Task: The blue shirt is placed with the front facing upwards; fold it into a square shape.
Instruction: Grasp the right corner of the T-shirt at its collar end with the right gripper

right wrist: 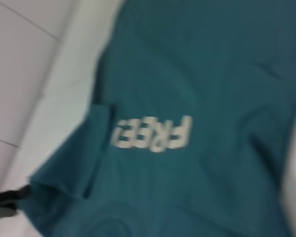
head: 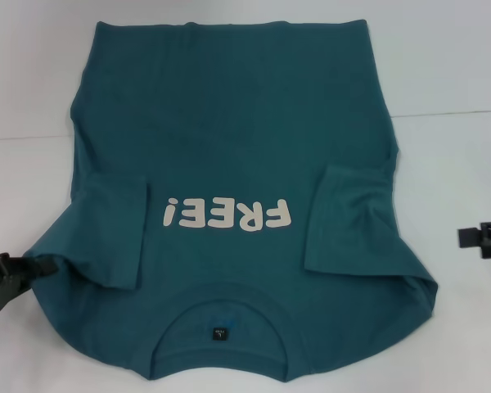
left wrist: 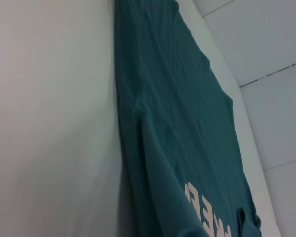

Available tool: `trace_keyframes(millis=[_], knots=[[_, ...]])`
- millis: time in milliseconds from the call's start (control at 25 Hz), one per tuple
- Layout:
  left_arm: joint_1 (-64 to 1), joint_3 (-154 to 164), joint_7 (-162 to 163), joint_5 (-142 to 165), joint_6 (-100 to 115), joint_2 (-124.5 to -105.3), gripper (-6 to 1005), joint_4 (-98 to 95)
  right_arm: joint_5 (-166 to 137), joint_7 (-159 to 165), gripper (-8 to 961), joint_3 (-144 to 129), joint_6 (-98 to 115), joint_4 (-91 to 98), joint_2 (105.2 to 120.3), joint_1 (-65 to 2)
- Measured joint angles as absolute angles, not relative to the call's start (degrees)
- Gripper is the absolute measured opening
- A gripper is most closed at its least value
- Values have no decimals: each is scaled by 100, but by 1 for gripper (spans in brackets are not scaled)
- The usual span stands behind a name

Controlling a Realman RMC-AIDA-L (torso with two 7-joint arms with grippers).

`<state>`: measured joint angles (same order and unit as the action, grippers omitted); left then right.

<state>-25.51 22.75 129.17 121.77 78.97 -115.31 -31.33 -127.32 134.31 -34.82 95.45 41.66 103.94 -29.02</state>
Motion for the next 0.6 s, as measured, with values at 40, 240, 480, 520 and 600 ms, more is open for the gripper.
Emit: trace_keyframes(millis=[40,240,480,520,600], knots=[[-2556,2276,12918,12170,7895,-11533,25,-3133,-12808,13409,868,-3465,9466,4196,10395,-2893],[-2611,2275,12933,12160,7890,-11543,25,-3131,-13174,12941,868,-3494,8874,4180,10475,-2973],[-2609,2276,12936,12160,7885,-11560,25,-3100,-13340,12670,868,-3564,8443,4140,10755,-3149],[-2599,2276,12939,12160,7883,-11562,25,-3099,-13389,12665,868,-3600,8396,4094,10796,-3190],[-2588,2276,12944,12160,7883,-11566,26,-3097,-13542,12694,868,-3659,8314,3939,10846,-3288]])
